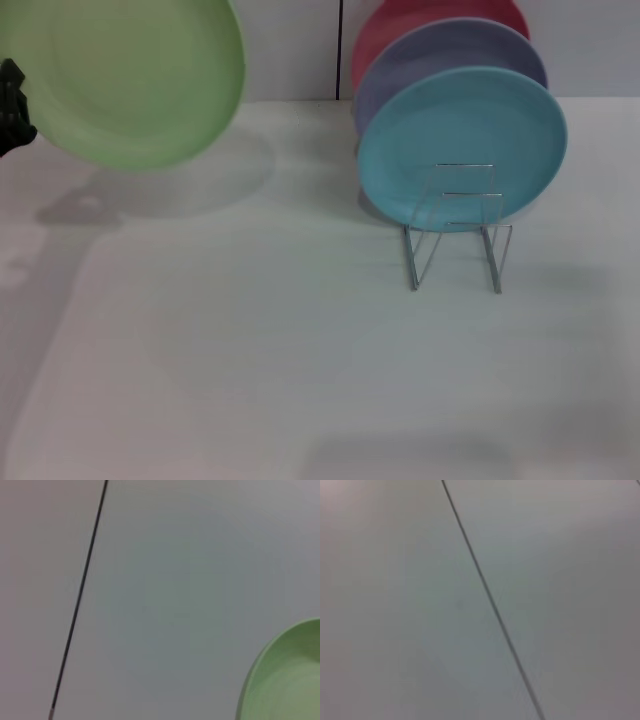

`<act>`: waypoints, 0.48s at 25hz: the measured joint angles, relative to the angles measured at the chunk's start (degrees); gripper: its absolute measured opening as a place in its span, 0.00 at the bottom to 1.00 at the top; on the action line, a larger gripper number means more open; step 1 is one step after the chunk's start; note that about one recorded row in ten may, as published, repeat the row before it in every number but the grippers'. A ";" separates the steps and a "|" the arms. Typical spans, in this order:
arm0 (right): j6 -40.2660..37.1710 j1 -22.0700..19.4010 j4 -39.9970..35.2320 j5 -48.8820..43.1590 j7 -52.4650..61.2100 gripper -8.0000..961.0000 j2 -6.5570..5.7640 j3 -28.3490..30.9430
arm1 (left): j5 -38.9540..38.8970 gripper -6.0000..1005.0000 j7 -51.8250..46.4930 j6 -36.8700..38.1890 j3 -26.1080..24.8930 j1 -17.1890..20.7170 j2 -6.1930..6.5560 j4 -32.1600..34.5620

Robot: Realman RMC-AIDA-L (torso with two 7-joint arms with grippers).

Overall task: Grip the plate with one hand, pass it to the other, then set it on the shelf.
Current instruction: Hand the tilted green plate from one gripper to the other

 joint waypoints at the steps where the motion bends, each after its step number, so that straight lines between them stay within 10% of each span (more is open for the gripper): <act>1: -2.25 -0.89 0.43 0.00 0.44 0.47 0.03 -2.16 | 0.00 0.04 -0.34 0.21 0.30 -0.06 0.15 0.26; 12: -11.86 -0.95 3.26 0.00 0.15 0.47 0.09 -24.75 | 0.10 0.04 -2.19 9.69 4.86 0.13 1.68 4.62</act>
